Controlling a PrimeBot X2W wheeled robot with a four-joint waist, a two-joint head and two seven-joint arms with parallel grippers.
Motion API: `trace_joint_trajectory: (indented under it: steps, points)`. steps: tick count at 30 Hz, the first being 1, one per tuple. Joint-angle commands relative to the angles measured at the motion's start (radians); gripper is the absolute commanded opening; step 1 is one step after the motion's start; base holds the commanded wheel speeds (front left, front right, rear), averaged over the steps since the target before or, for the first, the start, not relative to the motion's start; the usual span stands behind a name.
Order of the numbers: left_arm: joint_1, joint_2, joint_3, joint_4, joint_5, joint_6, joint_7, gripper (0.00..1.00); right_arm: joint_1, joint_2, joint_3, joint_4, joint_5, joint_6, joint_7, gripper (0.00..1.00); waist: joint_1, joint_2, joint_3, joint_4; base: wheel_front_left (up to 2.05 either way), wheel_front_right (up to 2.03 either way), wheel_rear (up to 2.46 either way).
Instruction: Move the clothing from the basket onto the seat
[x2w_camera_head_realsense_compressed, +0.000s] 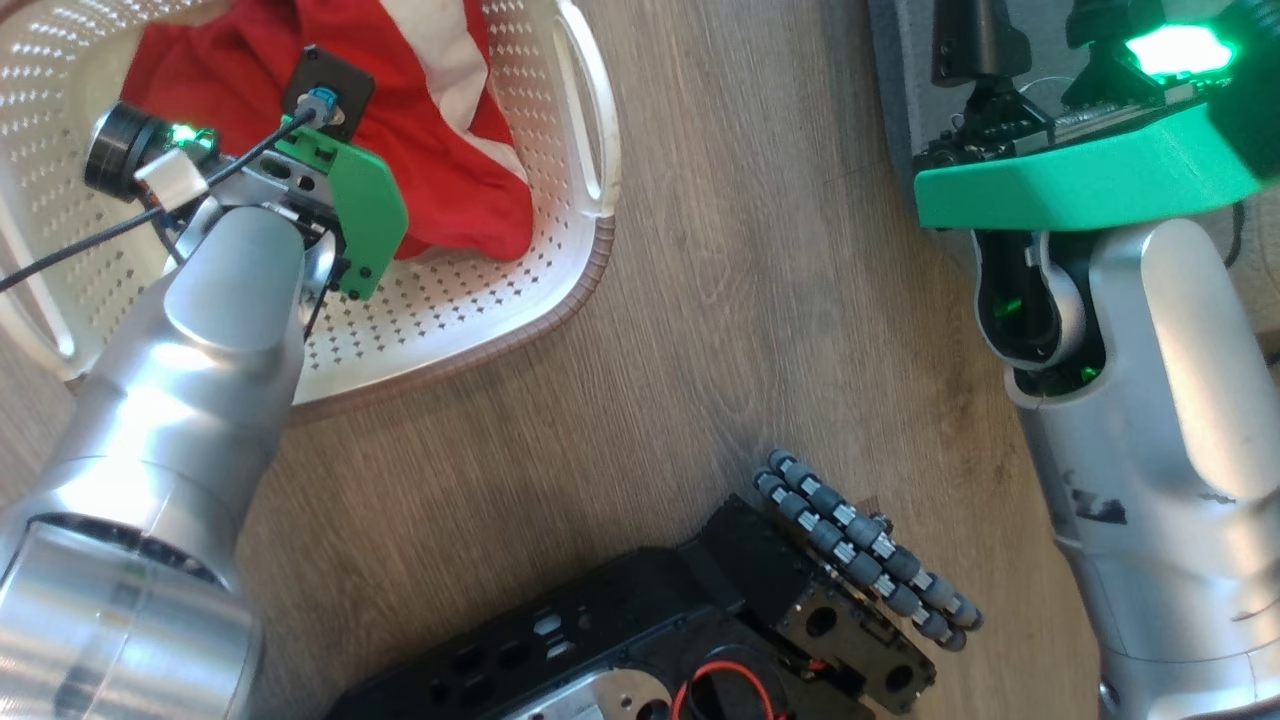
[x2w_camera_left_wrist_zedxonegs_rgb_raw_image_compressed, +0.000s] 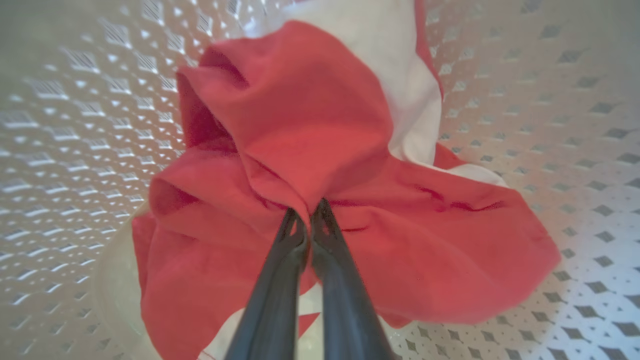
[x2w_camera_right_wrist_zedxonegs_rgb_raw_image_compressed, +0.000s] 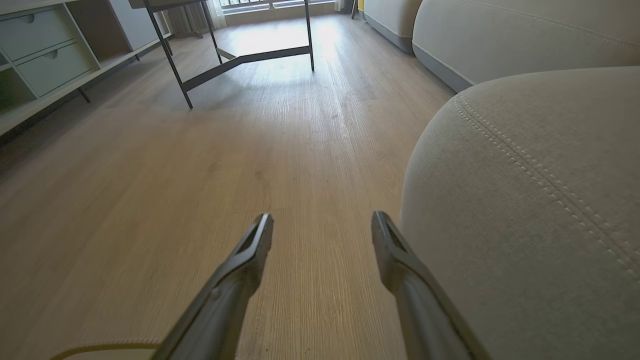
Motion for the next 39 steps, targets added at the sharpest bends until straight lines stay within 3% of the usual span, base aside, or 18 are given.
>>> trace_joint_trajectory:
  steps: [1,11,20,39]
  points:
    - [0.013,-0.008,0.019,-0.015,-0.019,0.0,-0.027,0.0,0.032,0.009,0.0,-0.019,0.002,0.007,-0.005,1.0,0.0,0.0,-0.019,0.005,0.0,0.0,0.0]
    - [0.061,-0.045,0.009,-0.035,-0.052,-0.019,-0.103,0.0,0.054,0.009,-0.025,0.021,-0.055,0.007,-0.005,1.0,0.0,0.0,-0.133,0.054,0.0,0.0,0.0]
    - [0.135,-0.056,-0.012,-0.132,-0.116,-0.033,-0.132,0.0,0.097,-0.032,-0.041,0.059,-0.08,0.007,-0.005,1.0,0.0,0.0,-0.273,0.12,0.0,0.0,0.0]
    - [0.318,-0.057,-0.056,-0.472,-0.243,0.034,-0.137,0.0,0.246,-0.097,-0.064,0.144,-0.096,0.007,-0.005,1.0,0.0,0.0,-0.574,0.264,0.0,0.0,0.0]
